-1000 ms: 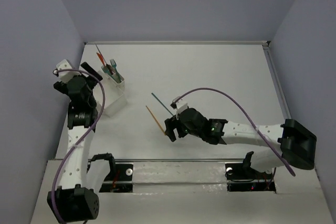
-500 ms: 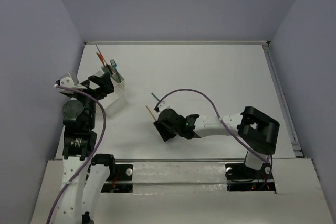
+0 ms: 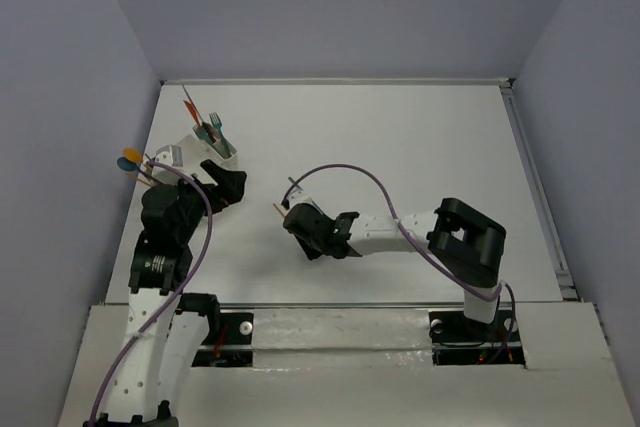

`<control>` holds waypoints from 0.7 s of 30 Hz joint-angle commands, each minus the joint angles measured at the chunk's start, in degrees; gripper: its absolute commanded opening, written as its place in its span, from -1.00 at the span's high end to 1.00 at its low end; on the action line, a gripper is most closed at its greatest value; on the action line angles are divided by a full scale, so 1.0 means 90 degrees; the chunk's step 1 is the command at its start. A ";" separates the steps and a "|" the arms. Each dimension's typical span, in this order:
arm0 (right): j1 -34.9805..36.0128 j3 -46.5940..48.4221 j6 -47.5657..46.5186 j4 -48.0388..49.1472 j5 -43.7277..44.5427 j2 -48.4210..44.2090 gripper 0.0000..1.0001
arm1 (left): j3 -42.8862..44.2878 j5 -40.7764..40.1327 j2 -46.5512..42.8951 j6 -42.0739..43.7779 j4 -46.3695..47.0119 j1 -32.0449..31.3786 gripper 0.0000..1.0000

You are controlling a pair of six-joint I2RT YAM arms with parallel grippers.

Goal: Sort the eating utensils into containers

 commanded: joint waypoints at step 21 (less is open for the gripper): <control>0.0074 -0.0694 -0.0137 0.2319 -0.0369 -0.1802 1.00 | -0.1302 0.1567 0.0608 -0.1153 0.1603 -0.0101 -0.72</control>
